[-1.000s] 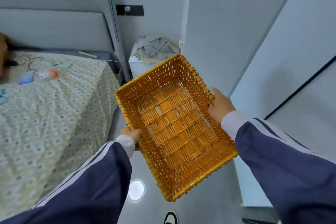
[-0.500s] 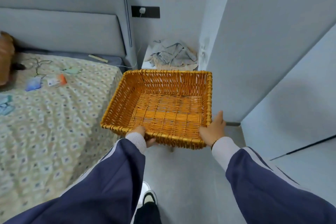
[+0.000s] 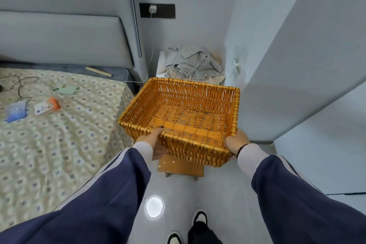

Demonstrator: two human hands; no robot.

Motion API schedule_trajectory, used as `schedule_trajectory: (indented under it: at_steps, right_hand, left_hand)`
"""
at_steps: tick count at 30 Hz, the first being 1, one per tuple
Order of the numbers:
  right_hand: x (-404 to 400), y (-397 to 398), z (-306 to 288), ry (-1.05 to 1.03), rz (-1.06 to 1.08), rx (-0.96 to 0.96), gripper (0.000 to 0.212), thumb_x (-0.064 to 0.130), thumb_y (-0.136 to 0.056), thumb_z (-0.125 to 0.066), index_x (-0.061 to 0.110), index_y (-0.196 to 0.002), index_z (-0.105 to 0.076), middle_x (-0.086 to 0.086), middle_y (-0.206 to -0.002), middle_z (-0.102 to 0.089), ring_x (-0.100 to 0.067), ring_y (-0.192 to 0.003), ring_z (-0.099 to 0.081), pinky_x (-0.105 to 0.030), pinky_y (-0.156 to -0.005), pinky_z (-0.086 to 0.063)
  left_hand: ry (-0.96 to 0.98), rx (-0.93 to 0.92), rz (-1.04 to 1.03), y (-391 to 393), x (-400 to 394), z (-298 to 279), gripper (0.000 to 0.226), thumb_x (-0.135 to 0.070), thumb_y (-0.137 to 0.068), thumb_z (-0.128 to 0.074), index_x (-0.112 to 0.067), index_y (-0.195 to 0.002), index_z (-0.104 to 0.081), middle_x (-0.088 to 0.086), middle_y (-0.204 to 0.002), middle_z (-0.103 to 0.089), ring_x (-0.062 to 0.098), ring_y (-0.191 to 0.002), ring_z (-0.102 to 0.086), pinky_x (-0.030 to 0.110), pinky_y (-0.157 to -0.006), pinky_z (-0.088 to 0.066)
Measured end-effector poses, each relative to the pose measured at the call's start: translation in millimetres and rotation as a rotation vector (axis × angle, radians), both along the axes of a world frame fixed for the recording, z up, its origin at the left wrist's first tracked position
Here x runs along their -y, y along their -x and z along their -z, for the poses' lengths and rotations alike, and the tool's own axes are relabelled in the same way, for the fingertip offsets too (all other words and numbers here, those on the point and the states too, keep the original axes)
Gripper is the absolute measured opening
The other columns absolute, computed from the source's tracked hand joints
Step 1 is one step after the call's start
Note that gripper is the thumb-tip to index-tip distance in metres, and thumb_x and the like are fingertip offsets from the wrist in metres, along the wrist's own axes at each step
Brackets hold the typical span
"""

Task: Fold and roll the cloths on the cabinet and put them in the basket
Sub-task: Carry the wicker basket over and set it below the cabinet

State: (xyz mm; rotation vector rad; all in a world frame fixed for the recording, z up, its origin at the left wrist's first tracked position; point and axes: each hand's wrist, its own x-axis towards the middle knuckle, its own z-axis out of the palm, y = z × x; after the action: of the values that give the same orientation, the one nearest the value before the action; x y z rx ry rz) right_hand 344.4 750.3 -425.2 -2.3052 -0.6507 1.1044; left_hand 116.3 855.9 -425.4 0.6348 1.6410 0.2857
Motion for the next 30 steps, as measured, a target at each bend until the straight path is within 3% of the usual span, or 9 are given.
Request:
schedule_trajectory:
  at_steps: [4,7,12,15,16,19,21,24,30]
  right_hand:
    - [-44.8,-24.0,19.3,0.009,-0.028,0.066,0.012,0.016,-0.093,-0.049,0.016,-0.096,-0.061,-0.004,-0.087,-0.064,-0.017,-0.069,-0.055,-0.026,-0.069,-0.042]
    - [-78.1,-44.2,32.0,0.054,-0.022,0.05,0.016,0.018,-0.091,-0.05,0.016,-0.103,-0.06,-0.005,-0.091,-0.063,-0.025,-0.078,-0.058,-0.029,-0.074,-0.044]
    - [-124.0,-73.1,49.1,0.126,-0.069,0.016,0.025,0.029,-0.089,-0.053,0.02,-0.112,-0.059,-0.004,-0.097,-0.063,-0.025,-0.081,-0.057,-0.029,-0.076,-0.041]
    - [-151.0,-81.7,48.1,0.137,-0.093,-0.026,0.007,0.027,-0.089,-0.058,0.025,-0.095,-0.063,-0.002,-0.094,-0.066,-0.018,-0.075,-0.057,-0.028,-0.075,-0.043]
    - [-156.3,-80.6,42.3,0.131,-0.097,-0.051,0.003,0.025,-0.089,-0.059,0.026,-0.088,-0.062,-0.003,-0.094,-0.066,-0.018,-0.074,-0.057,-0.029,-0.076,-0.043]
    - [-180.0,-77.7,36.2,0.135,-0.077,-0.131,0.012,0.014,-0.082,-0.062,0.024,-0.077,-0.058,-0.003,-0.081,-0.062,-0.022,-0.075,-0.055,-0.033,-0.079,-0.044]
    - [-194.4,-76.5,39.6,0.152,-0.044,-0.143,0.011,0.009,-0.078,-0.059,0.012,-0.088,-0.062,-0.005,-0.083,-0.06,-0.026,-0.079,-0.055,-0.037,-0.082,-0.047]
    - [-214.5,-77.7,61.2,0.236,0.034,-0.145,0.035,0.003,-0.073,-0.054,0.007,-0.108,-0.058,-0.01,-0.099,-0.065,-0.033,-0.091,-0.061,-0.046,-0.088,-0.052]
    - [-233.2,-75.4,80.3,0.362,0.079,-0.139,0.044,-0.006,-0.073,-0.055,0.015,-0.112,-0.053,-0.01,-0.1,-0.063,-0.034,-0.092,-0.059,-0.046,-0.086,-0.052]
  left_hand:
    - [-0.007,-0.045,0.007,2.8,-64.5,14.9,0.041,-0.039,-0.084,-0.065,-0.002,-0.101,-0.058,0.019,-0.091,-0.069,0.031,-0.072,-0.067,0.032,-0.054,-0.053]
    - [0.017,-0.097,-0.078,10.1,-107.3,27.3,0.022,-0.022,-0.089,-0.061,-0.002,-0.096,-0.059,0.017,-0.084,-0.064,0.027,-0.062,-0.06,0.026,-0.035,-0.047]
    - [-0.002,-0.208,-0.049,9.1,-162.3,49.3,0.022,-0.007,-0.091,-0.056,-0.008,-0.07,-0.049,0.011,-0.081,-0.056,0.021,-0.063,-0.049,0.031,-0.059,-0.05]
    - [-0.063,-0.334,0.09,2.2,-193.3,59.3,0.005,-0.004,-0.087,-0.061,0.001,-0.085,-0.06,0.021,-0.108,-0.06,0.029,-0.092,-0.056,0.039,-0.083,-0.05]
    - [-0.076,-0.368,0.14,1.1,-199.2,63.4,0.017,-0.003,-0.087,-0.062,0.006,-0.101,-0.061,0.022,-0.113,-0.058,0.032,-0.102,-0.056,0.039,-0.088,-0.046]
    - [-0.07,-0.433,0.301,-3.0,-223.1,78.7,0.044,-0.006,-0.085,-0.064,0.009,-0.125,-0.052,0.023,-0.115,-0.057,0.036,-0.107,-0.056,0.038,-0.09,-0.043]
    - [-0.08,-0.436,0.332,-4.6,-244.3,90.0,0.05,-0.005,-0.083,-0.064,0.006,-0.129,-0.048,0.024,-0.114,-0.058,0.037,-0.104,-0.057,0.038,-0.087,-0.045]
    - [-0.067,-0.467,0.419,-4.7,-281.5,111.0,0.05,-0.006,-0.084,-0.062,0.005,-0.13,-0.047,0.02,-0.1,-0.055,0.033,-0.09,-0.055,0.038,-0.084,-0.046]
    - [-0.022,-0.559,0.739,1.9,-336.9,138.4,0.049,-0.014,-0.091,-0.059,0.0,-0.135,-0.045,0.023,-0.127,-0.055,0.037,-0.113,-0.055,0.039,-0.095,-0.044]
